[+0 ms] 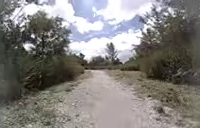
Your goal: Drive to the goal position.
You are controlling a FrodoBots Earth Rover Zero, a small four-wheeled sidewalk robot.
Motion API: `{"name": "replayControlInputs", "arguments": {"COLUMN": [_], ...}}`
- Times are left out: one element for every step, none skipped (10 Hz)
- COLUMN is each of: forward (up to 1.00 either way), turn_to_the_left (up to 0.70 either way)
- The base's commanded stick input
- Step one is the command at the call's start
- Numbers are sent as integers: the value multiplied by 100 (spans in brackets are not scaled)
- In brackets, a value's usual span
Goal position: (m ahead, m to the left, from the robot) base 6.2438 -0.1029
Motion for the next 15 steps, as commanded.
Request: {"name": "replayControlInputs", "arguments": {"forward": [85,85,85,85,85,85,85,85,85,85,85,85,85,85,85], "turn_to_the_left": [0,0,0,0,0,0,0,0,-3,-29,-11,-1,0,0,0]}}
